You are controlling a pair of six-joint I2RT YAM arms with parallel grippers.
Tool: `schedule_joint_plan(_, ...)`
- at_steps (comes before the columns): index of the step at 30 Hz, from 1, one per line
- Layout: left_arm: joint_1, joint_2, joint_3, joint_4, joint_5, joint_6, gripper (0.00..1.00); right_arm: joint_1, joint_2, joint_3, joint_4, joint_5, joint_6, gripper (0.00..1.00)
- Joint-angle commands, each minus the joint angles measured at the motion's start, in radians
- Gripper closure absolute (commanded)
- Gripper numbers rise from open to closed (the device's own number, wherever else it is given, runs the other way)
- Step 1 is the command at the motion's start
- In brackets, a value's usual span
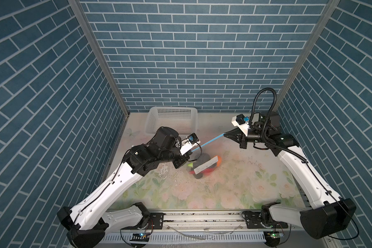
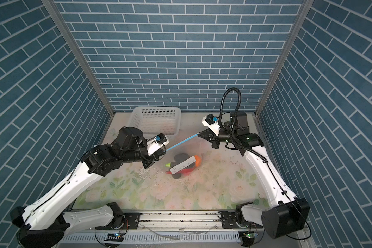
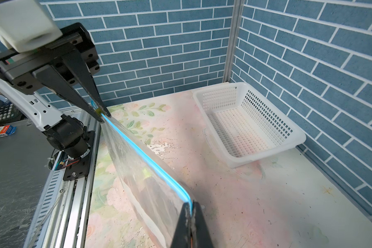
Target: Place the food in the zip-top bag and seal the zipper
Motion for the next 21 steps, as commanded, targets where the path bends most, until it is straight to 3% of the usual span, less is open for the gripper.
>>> schedule_joint_plan(1, 0.015, -0.037, -0.024, -0.159, -0.047, -0.016, 0.96, -0.047, 0.011, 0.069, 0.025, 0.087, 0.010, 1.00)
schedule_joint_plan(21, 0.015, -0.097, -0.031, -0.256, -0.075, -0.042, 0.96, -0.051, 0.018, 0.078, 0.000, 0.092, 0.001, 1.00)
